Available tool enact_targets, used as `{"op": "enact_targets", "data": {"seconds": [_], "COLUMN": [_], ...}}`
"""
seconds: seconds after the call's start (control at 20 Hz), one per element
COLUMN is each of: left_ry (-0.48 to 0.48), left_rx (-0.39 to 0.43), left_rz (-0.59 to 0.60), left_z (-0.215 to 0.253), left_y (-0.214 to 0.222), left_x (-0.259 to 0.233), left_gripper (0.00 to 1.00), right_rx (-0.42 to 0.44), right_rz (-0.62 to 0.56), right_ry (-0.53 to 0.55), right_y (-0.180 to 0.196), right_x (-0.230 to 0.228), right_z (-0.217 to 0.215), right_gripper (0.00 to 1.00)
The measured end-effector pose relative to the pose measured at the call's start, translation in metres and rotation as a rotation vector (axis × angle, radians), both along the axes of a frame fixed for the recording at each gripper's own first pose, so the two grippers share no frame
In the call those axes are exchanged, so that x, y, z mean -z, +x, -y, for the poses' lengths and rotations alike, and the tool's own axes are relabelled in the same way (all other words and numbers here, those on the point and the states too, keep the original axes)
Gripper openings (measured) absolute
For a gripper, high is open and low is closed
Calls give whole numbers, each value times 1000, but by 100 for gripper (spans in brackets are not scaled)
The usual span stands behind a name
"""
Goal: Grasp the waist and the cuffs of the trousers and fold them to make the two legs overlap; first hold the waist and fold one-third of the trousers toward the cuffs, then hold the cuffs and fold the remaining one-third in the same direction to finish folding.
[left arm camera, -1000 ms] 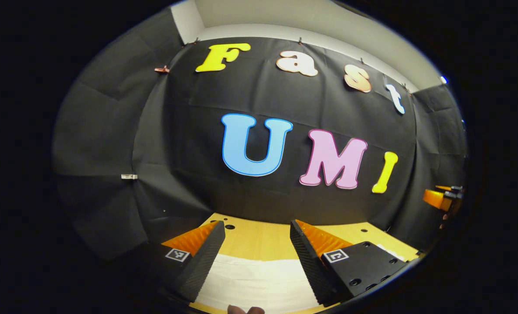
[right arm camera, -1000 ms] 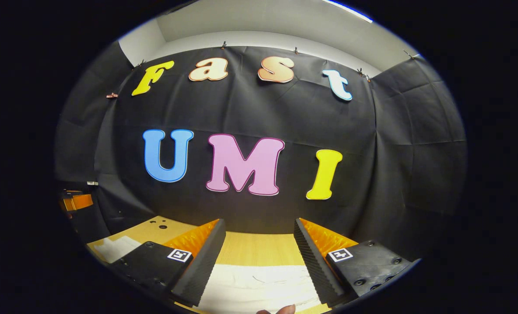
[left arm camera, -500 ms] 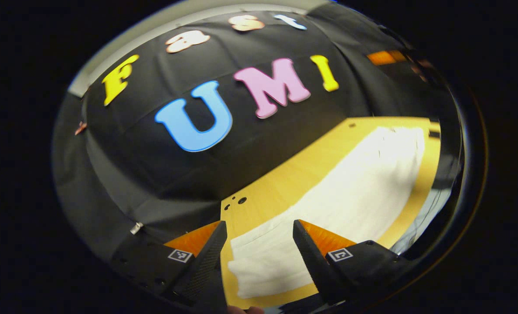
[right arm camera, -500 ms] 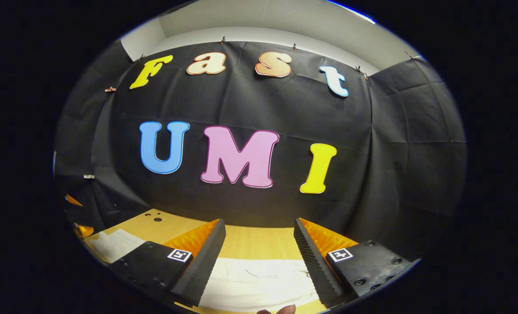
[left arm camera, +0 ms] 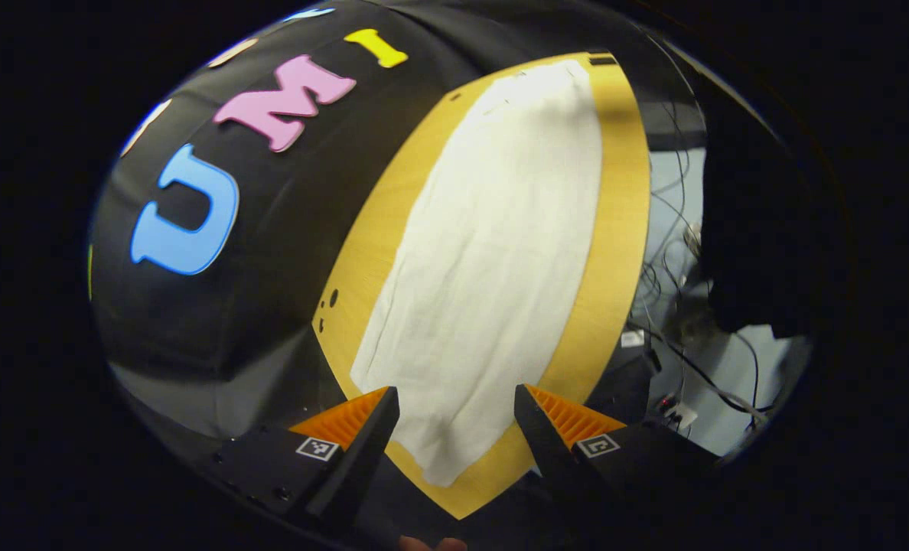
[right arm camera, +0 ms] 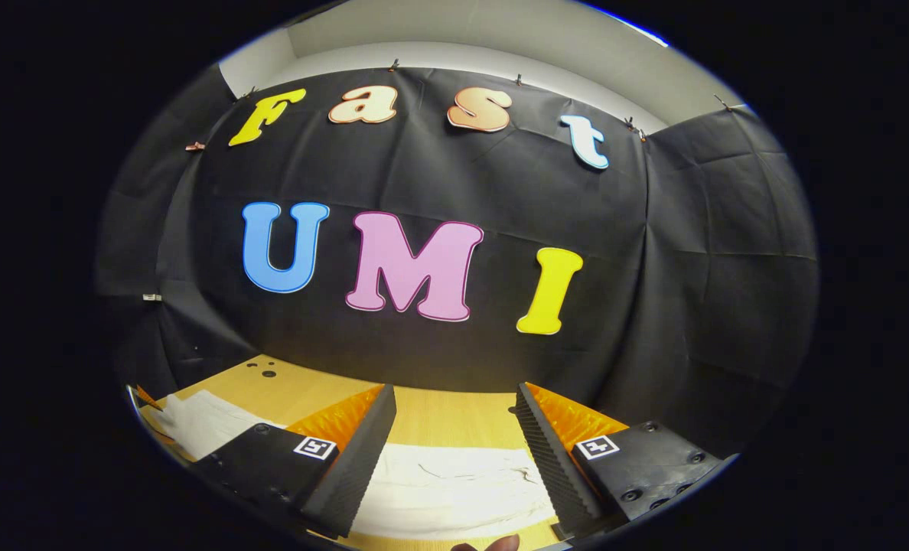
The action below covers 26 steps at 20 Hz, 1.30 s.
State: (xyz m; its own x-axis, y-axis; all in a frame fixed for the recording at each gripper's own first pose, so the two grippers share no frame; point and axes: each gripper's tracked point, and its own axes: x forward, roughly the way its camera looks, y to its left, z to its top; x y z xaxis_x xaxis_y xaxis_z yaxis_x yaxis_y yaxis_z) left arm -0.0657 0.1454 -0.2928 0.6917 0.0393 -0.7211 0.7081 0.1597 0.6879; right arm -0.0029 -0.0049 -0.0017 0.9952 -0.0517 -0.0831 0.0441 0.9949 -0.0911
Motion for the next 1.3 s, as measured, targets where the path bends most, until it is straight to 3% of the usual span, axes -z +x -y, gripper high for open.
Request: {"op": "enact_targets", "data": {"seconds": [0.35,0.7,0.8,0.9,0.95,1.0,1.1,1.3], "left_ry": [187,236,233,246,258,266,256,233], "left_rx": [92,57,40,38,45,55,47,16], "left_rz": [-69,-80,-115,-145,-133,-123,-120,-152], "left_z": [-21,-24,-25,-24,-24,-25,-25,-23], "left_y": [10,44,50,51,53,55,55,55], "left_x": [36,38,50,59,61,60,60,60], "left_gripper": [95,86,70,44,18,11,8,7], "right_rx": [33,51,66,87,95,95,59,-130], "right_rz": [-12,-58,-108,-149,-170,-192,-240,-347], "right_ry": [-10,-70,-121,-174,-209,-251,-375,-693], "right_y": [-2,-2,-2,-4,-4,-4,-3,-8], "right_x": [0,5,12,12,14,18,46,100], "right_z": [3,7,9,12,15,17,38,57], "right_gripper": [97,97,97,97,97,98,97,98]}}
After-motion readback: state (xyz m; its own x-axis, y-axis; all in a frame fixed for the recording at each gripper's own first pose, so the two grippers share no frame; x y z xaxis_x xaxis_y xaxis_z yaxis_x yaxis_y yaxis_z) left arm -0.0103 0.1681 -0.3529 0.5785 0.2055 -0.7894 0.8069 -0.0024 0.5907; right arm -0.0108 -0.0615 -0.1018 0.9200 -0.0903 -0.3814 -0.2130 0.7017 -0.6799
